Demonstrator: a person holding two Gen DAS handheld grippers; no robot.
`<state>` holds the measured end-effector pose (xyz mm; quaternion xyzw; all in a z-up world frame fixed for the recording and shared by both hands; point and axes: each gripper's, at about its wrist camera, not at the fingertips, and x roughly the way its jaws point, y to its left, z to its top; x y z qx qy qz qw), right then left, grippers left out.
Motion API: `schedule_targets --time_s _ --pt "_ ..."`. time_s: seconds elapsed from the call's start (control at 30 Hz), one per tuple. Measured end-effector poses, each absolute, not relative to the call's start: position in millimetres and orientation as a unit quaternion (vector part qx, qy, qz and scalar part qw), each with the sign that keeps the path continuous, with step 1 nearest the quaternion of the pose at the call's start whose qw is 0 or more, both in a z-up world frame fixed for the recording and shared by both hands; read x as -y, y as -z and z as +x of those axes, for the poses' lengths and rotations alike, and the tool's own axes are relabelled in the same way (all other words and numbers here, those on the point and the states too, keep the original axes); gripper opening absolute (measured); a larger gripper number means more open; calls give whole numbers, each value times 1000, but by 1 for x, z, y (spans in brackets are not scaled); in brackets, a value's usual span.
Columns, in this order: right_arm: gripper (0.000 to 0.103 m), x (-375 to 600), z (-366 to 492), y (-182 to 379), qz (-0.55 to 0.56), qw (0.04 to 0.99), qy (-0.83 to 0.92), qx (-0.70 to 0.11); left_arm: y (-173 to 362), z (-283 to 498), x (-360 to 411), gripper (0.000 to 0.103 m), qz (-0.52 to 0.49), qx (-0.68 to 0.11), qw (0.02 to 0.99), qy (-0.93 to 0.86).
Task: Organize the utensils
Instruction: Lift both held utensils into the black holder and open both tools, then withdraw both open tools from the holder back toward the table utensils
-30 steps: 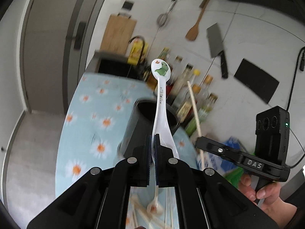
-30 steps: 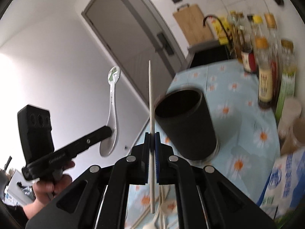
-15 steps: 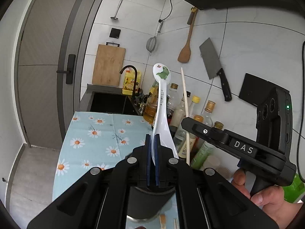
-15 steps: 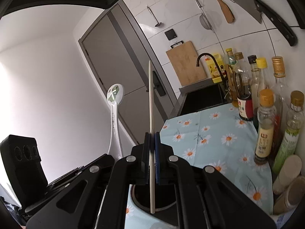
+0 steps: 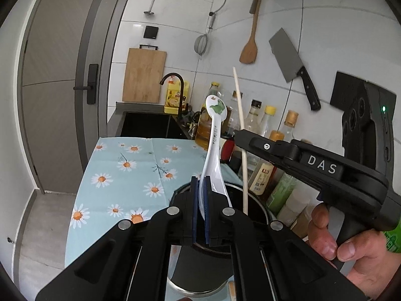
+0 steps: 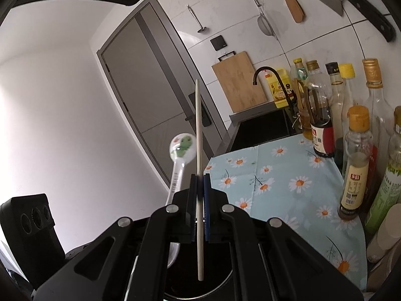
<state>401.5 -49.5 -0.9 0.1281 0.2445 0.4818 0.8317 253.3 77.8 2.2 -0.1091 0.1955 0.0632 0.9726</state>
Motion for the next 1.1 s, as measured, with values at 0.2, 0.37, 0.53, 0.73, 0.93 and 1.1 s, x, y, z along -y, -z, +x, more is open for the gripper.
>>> schedule_targets --time_s 0.2,0.37,0.53,0.73,0.93,1.1 --pt "6 47 397 9 122 834 -477 -250 6 259 -76 7 -100 -205 972 -64" --pt "16 50 396 12 119 837 -466 -263 7 261 -73 37 -91 -207 972 -61" --pt "23 63 392 11 135 837 -458 -266 2 251 -76 46 -105 -197 973 -61" --pt "23 81 381 7 144 839 -451 -266 -3 238 -78 46 -113 -192 973 -66" --pt "23 96 363 -1 140 839 -455 -264 -13 220 -75 46 -115 -182 974 -70" --pt "23 114 344 -12 134 839 -458 -262 -26 197 -68 46 -114 -180 975 -66"
